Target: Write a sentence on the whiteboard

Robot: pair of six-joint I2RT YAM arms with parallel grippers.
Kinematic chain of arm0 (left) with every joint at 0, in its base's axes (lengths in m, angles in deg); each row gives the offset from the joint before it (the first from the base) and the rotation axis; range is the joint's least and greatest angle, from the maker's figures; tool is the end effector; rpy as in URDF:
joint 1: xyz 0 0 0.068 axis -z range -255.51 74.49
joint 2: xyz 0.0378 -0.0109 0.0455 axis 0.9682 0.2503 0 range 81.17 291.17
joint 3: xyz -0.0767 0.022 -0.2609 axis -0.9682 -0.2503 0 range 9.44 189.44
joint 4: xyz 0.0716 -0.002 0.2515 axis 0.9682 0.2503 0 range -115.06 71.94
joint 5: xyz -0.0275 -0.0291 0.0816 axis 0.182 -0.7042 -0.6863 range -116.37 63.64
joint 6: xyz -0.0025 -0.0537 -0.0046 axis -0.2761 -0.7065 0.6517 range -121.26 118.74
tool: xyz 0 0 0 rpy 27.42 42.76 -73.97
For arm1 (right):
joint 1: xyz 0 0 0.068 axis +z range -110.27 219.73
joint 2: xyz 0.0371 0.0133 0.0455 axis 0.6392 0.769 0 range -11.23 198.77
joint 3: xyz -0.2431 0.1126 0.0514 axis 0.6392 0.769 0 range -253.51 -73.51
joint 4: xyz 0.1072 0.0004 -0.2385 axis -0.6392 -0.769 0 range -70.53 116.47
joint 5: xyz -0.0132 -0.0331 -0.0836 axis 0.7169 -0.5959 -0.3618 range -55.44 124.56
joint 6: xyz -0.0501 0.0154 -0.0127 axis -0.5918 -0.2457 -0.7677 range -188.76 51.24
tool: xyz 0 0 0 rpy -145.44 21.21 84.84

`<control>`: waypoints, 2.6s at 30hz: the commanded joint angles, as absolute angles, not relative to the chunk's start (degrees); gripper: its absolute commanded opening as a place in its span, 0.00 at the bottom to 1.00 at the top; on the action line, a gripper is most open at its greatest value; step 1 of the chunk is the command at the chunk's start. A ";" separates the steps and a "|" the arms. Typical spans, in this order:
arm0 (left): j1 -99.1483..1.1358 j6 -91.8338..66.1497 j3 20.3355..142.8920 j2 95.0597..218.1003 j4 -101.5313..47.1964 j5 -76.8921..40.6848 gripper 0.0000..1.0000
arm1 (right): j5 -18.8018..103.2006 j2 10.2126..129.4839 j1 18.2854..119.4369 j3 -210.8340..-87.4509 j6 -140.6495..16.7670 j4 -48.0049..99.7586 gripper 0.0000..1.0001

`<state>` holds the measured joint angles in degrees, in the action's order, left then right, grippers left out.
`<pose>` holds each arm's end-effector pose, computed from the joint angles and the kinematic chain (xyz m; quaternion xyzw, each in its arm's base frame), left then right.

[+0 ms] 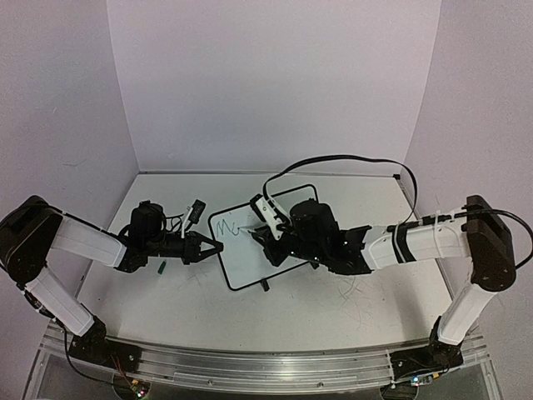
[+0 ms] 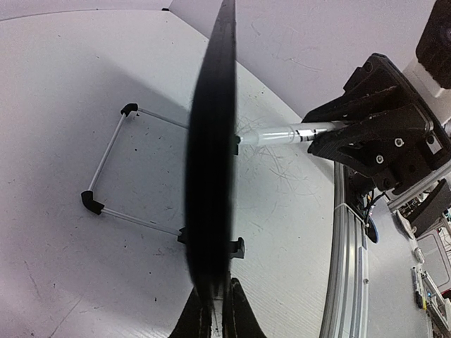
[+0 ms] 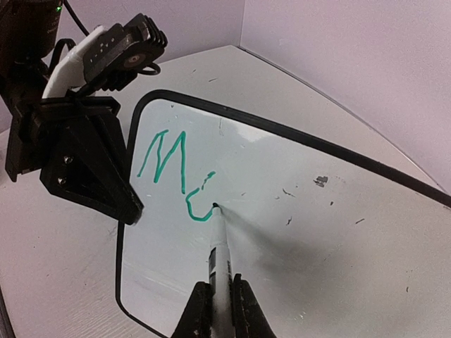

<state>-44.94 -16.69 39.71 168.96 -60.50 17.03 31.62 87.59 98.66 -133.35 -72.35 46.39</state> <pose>0.2325 -0.1658 0.1653 0.3062 0.7367 -0.4851 0.3580 0.2039 0.3350 0.2311 -0.4098 0.7037 0.2509 0.5234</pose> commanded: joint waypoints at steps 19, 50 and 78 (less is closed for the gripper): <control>-44.87 -13.23 40.03 167.51 -60.25 16.54 0.00 | 32.55 90.63 98.88 -137.03 -71.66 45.01 0.00; -44.92 -12.96 39.79 166.89 -59.68 16.02 0.00 | 35.77 85.81 96.86 -136.19 -73.24 45.45 0.00; -44.91 -12.78 39.70 166.36 -59.43 15.91 0.00 | 33.03 85.86 96.86 -134.15 -71.63 43.60 0.00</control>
<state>-44.85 -16.05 39.71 168.18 -59.49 17.03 35.18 86.61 96.80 -134.96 -72.57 44.41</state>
